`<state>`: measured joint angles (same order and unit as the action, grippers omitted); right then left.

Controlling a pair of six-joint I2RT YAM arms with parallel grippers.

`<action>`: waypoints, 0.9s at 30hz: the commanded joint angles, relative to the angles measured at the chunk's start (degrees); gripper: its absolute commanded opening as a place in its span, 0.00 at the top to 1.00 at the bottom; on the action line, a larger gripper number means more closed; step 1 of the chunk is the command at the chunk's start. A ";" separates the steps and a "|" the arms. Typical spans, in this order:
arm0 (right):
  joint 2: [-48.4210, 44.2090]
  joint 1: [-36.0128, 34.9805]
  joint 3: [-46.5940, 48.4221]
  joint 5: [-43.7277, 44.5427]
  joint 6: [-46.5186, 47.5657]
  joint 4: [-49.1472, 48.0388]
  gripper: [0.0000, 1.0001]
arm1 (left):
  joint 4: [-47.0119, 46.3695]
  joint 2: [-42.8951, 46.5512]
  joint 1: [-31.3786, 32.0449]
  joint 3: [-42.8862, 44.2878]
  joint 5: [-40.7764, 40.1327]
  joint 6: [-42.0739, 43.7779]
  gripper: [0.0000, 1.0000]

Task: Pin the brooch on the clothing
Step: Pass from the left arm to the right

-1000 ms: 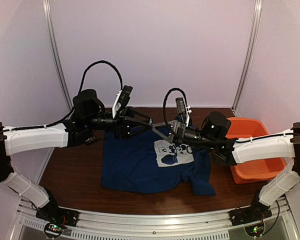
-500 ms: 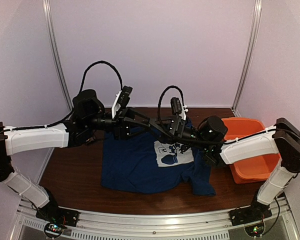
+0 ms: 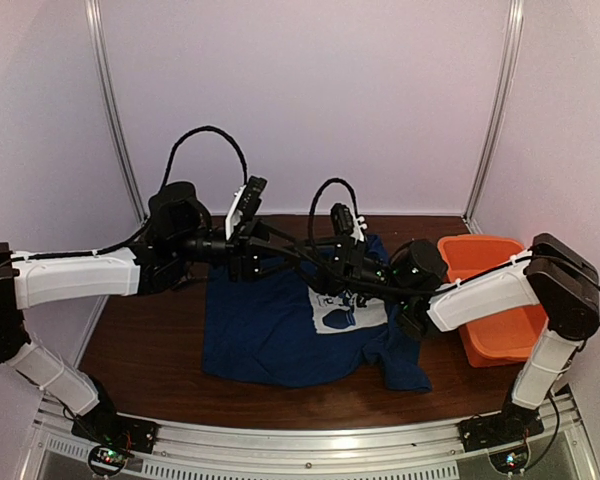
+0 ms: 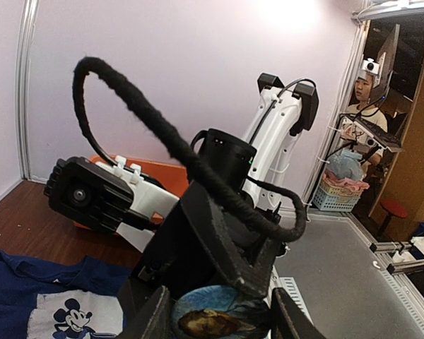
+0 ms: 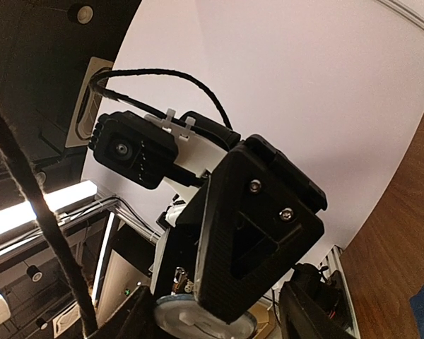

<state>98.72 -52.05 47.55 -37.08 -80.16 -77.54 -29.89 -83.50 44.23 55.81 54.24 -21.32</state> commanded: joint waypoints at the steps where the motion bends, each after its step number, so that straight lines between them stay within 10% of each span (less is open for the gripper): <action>1: 1.28 -0.24 0.53 -0.78 -2.59 -11.57 0.44 | -1.93 -0.61 0.15 0.01 1.08 1.00 0.66; 11: 0.33 -0.15 -0.52 -0.58 -1.45 -9.30 0.63 | -0.74 -0.39 0.16 0.00 0.04 1.83 0.53; 17: -2.75 1.05 -1.19 -0.36 3.25 -1.53 0.64 | 1.43 0.72 0.15 0.17 -2.32 2.91 0.12; 27: -17.35 3.18 3.32 12.19 29.90 47.52 0.64 | 7.77 4.30 0.15 -0.04 -16.91 6.15 0.02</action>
<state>87.07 -49.15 46.78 -33.80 -65.54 -56.25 -24.80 -80.73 44.31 55.79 45.82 -17.19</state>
